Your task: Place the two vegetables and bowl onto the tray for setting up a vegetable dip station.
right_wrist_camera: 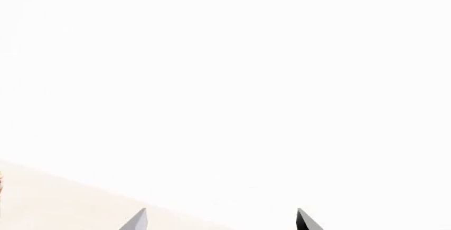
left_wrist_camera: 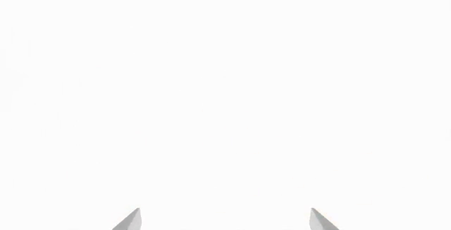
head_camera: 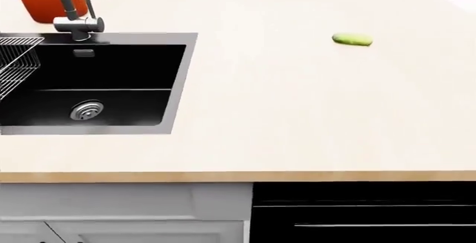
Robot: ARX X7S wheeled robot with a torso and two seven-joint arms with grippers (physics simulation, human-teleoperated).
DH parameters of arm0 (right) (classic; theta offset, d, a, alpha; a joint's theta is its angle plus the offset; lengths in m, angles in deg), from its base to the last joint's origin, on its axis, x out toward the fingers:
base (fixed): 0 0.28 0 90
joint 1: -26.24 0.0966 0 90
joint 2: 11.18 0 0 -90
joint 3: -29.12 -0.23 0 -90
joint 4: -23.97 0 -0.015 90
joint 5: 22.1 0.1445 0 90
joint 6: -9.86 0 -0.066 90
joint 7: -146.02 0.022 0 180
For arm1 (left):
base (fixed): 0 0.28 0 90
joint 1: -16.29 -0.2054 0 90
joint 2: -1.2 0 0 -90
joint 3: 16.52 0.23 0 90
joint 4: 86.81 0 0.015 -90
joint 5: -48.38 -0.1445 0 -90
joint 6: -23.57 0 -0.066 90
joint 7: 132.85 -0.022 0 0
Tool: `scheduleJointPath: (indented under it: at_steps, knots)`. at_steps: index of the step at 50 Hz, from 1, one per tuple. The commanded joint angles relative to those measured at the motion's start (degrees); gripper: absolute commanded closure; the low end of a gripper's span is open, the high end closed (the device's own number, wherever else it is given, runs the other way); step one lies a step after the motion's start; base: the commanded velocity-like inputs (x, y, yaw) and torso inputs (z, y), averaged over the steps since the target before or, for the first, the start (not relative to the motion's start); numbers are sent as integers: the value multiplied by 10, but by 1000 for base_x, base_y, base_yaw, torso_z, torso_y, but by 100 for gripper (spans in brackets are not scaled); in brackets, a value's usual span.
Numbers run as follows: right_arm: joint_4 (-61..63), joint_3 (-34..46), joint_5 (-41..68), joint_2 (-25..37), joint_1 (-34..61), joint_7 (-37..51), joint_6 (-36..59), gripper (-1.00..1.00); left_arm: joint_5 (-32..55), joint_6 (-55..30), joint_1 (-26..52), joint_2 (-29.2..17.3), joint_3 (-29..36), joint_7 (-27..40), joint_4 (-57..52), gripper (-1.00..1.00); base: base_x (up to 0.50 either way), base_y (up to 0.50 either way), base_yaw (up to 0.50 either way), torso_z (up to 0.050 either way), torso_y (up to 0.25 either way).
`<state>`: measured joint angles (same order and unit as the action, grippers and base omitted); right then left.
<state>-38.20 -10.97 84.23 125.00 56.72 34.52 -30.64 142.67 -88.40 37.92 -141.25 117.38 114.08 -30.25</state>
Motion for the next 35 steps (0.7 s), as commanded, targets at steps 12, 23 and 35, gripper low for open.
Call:
scheduleJointPath:
  at_steps: [12,23,35]
  knots:
    - [2,-4,1,-1,-9,-2,-3,-100,1,-2,-5,1,-4,1,-2,-100,360,-358,0,0,0]
    - [0,-5,0,-2,-10,-4,-2,-100,1,-3,-4,1,-6,1,-1,-100,205,-474,0,0,1]
    - [0,-4,-7,-3,-17,-8,-2,-100,-2,-4,-5,2,-8,-1,1,-100,195,-482,0,0,1]
